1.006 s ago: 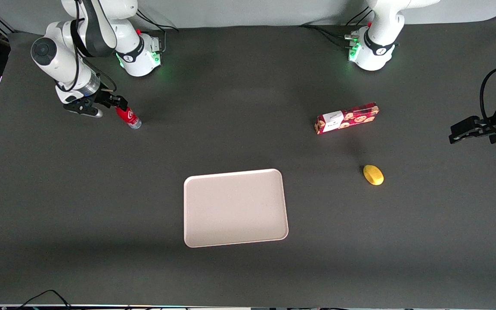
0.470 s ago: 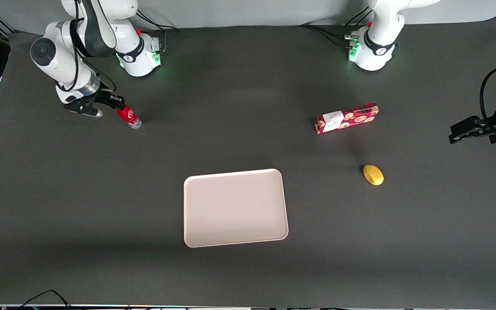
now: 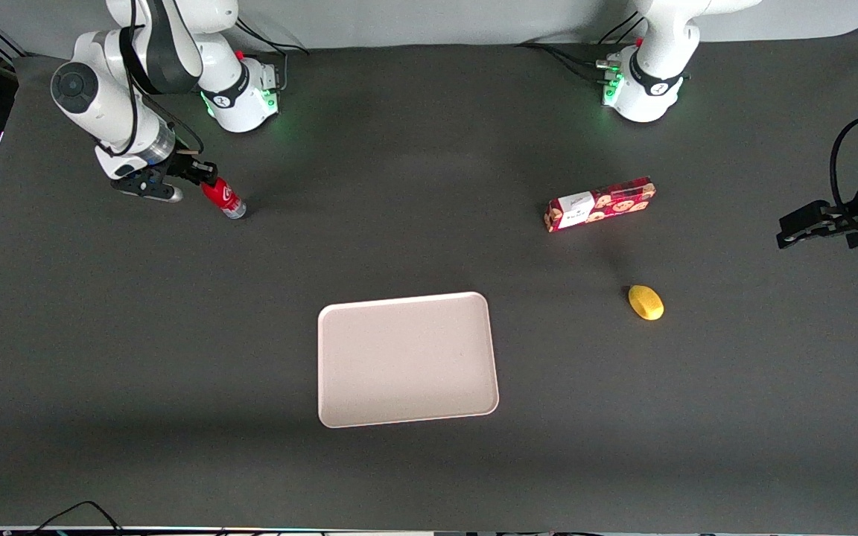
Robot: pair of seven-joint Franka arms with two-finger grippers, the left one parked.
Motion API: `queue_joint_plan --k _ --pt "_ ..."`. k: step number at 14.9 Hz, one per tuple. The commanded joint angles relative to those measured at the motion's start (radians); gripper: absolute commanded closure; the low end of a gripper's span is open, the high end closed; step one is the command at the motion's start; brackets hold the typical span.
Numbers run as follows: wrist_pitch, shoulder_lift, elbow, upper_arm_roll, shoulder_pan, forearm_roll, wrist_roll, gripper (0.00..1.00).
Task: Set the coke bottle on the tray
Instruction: 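Close the right gripper on the bottle neck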
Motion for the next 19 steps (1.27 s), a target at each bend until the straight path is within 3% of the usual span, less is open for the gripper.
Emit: queue_joint_plan --k 1,11,15,19 --pt "-0.140 -0.033 0.143 0.009 0.005 0.013 -0.021 1.00" --pt "-0.660 0.203 0.897 0.009 0.005 0.011 -0.075 1.00" --pt "-0.683 0.270 0.987 0.011 0.006 0.013 -0.066 1.00" --pt "-0.675 0.422 1.157 0.003 0.145 0.013 0.043 1.00"
